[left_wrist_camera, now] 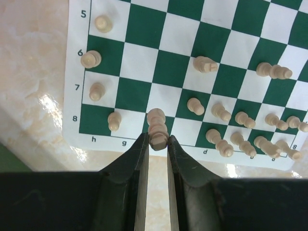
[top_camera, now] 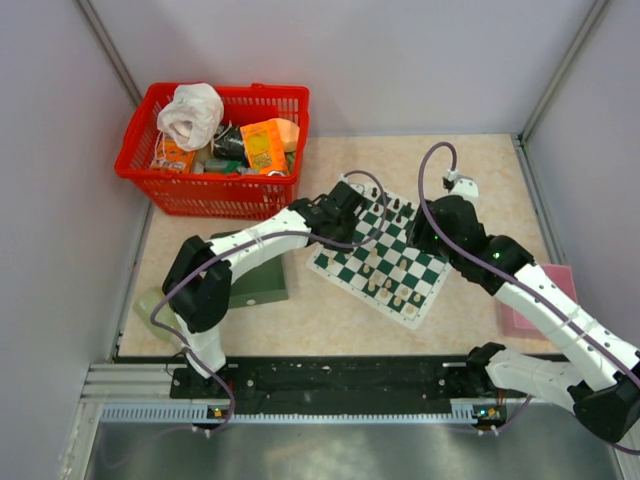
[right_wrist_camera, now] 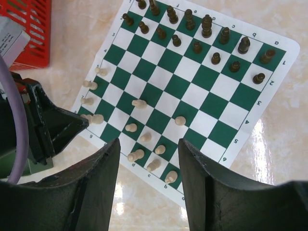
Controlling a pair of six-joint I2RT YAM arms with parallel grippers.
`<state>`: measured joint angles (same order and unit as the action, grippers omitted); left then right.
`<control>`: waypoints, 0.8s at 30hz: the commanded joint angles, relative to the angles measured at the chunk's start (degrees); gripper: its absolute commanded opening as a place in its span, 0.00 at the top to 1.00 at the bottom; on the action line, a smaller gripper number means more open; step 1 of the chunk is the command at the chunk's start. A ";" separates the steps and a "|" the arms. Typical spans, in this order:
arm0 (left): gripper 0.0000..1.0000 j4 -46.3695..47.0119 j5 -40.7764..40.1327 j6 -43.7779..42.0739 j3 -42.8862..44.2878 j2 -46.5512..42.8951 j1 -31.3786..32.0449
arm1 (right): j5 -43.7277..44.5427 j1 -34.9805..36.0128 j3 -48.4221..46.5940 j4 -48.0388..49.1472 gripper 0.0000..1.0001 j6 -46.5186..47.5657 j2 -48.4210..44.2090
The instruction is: Set up the chess pieces on the board
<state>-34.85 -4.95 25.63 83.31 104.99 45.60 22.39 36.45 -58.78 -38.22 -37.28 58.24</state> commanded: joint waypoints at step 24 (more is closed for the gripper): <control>0.98 -2.86 -3.40 4.96 -0.08 1.53 7.04 | 7.40 -0.59 0.69 0.95 0.48 -1.66 -4.80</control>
<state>-37.43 -6.81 30.11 80.90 105.69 52.10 28.49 36.45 -57.76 -38.41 -38.70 53.67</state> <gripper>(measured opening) 0.233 0.523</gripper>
